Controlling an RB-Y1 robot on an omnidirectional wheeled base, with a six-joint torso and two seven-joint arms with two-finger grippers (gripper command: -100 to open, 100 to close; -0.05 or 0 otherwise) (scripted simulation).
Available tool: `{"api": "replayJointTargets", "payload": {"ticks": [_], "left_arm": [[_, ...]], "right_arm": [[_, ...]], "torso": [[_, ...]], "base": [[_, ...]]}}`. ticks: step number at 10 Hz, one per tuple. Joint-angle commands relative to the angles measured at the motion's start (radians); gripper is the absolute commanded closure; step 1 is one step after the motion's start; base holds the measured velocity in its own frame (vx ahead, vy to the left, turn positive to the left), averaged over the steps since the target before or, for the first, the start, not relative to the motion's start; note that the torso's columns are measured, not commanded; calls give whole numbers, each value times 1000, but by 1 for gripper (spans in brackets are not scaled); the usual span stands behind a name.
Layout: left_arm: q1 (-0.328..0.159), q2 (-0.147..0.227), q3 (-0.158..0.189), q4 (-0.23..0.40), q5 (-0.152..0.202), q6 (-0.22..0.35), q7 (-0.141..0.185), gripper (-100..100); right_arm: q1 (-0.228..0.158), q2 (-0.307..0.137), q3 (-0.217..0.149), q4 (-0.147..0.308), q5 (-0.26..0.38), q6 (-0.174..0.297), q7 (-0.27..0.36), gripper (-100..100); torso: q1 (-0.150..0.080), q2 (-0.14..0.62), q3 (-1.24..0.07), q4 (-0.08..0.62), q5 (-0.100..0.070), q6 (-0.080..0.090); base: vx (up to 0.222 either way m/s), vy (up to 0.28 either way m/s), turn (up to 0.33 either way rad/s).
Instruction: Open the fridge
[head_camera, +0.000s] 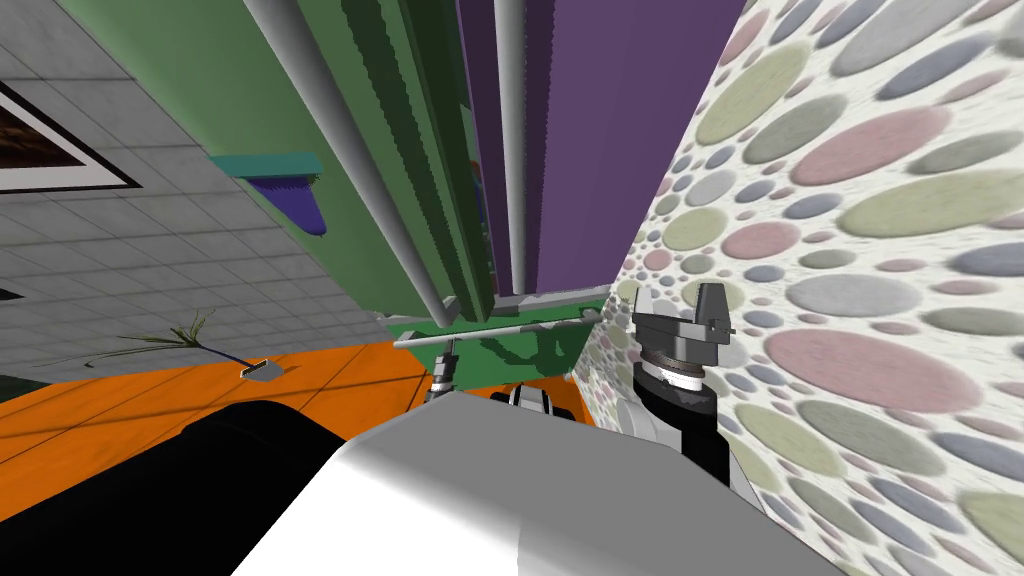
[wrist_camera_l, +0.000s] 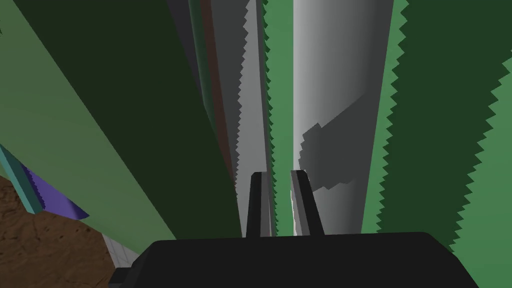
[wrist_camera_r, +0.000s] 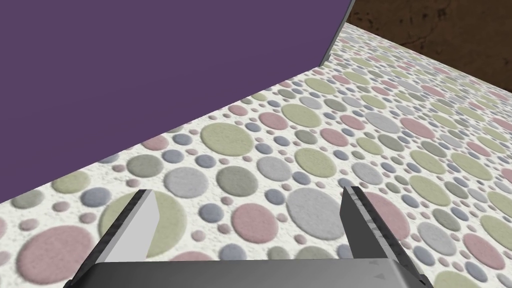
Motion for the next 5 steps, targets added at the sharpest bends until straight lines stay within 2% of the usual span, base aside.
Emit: {"api": "replayJointTargets", "payload": {"ticks": [1,5], "left_arm": [[-3,-31,-2,30,1,-2,4,-100],[-4,-151,6,69,7,-28,9,-100]], "right_arm": [[0,0,0,0,0,0,0,0],[0,0,0,0,0,0,0,0]], "torso": [[-2,0,0,0,0,-1],[-4,0,-1,1,-2,-2]], "base": [[30,-14,19],[40,-18,1]]}}
